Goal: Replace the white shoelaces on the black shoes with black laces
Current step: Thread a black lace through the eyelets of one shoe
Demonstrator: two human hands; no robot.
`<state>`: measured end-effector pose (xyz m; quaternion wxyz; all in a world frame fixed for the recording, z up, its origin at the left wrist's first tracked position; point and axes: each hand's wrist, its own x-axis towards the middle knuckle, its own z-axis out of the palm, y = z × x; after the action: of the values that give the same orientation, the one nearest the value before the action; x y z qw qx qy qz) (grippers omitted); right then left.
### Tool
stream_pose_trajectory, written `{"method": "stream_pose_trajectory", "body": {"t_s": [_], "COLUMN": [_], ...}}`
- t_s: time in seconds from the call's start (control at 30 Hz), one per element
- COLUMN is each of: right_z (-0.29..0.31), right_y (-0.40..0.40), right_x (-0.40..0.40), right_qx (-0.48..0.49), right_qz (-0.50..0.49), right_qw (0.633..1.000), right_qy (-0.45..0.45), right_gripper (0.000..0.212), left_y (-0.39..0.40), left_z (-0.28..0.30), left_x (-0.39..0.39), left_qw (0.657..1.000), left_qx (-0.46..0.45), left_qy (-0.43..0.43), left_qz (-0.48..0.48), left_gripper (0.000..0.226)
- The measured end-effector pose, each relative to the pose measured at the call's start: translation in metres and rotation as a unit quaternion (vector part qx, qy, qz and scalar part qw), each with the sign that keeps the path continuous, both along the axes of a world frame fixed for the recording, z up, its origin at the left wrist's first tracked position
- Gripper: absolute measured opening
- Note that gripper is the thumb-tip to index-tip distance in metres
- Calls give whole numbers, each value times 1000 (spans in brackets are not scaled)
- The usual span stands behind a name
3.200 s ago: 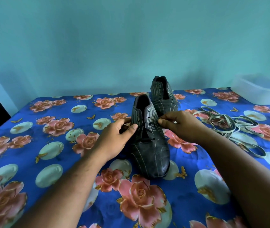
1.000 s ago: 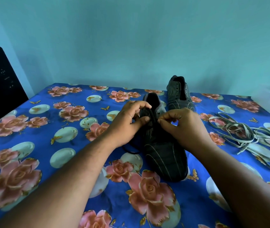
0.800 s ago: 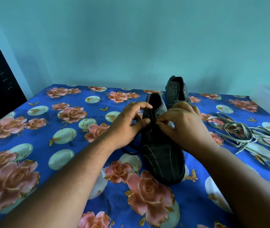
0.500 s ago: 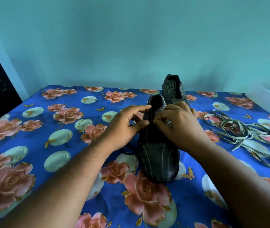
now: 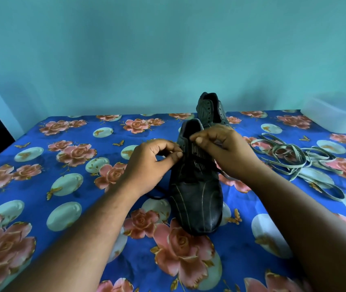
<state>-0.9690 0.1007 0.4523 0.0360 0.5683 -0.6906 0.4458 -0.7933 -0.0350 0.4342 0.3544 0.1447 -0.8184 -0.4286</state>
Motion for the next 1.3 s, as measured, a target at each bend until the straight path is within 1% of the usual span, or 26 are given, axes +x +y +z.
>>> {"method": "stream_pose_trajectory", "body": {"t_s": [0.07,0.13,0.23,0.37,0.47,0.57,0.6,0.63,0.7,0.73,0.77,0.8,0.87,0.93,1.03,1.1,1.17,1.23,1.3], "right_z": [-4,-10,-14,-12,-14,-15,-16,-16,-16,-17,-17,-17,-18,-19,-19,-19,-19,-18,-18], "right_y": [2,2,2,4,4,3,3,2,1,1,1,1,1,1,1,0,0,0,1], "right_x": [-8,-13,-17,-16,-18,-20,-20,-21,-21,-21,-21,-21,-21,-22,-21,-22,-21,-20,-20], "right_qx": [8,42,54,56,59,57,53,51,52,52,51,49,46,44,41,42,41,39,42], "right_qz": [-19,-24,-6,18,25,28,31,31,27,26,25,25,26,27,29,29,32,33,30], "right_qw": [1000,999,998,997,996,996,996,996,996,997,997,997,997,997,997,997,997,997,997], "right_qy": [1,17,-9,-52,-66,-69,-70,-68,-61,-59,-58,-58,-56,-53,-51,-51,-54,-57,-62], "right_gripper": [21,25,25,24,23,23,24,25,25,25,24,24,24,24,25,25,24,24,23], "left_y": [0,-2,-9,-10,-14,-21,-22,-23,-23,-22,-19,-17,-10,-3,-6,-11,-14,-18,-27], "left_z": [-1,-3,-5,1,7,10,10,10,6,4,4,3,1,0,-5,-7,-5,0,3], "left_x": [1,1,3,7,11,13,14,14,15,16,16,15,12,9,6,7,9,12,16], "left_qw": [1000,999,991,979,962,931,925,928,959,974,985,992,998,998,998,998,996,989,973], "left_qx": [5,47,132,201,270,346,355,340,244,190,145,112,44,-12,-18,28,88,123,151], "left_qy": [-9,-20,-27,-15,10,57,63,62,33,11,-10,-22,-40,-56,-57,-47,-26,-5,18], "left_qz": [4,5,-5,3,40,103,123,139,143,122,87,47,-16,-26,-9,-12,9,81,173], "left_gripper": [5,4,6,11,12,12,10,10,8,12,20,27,34,30,10,2,2,3,7]}}
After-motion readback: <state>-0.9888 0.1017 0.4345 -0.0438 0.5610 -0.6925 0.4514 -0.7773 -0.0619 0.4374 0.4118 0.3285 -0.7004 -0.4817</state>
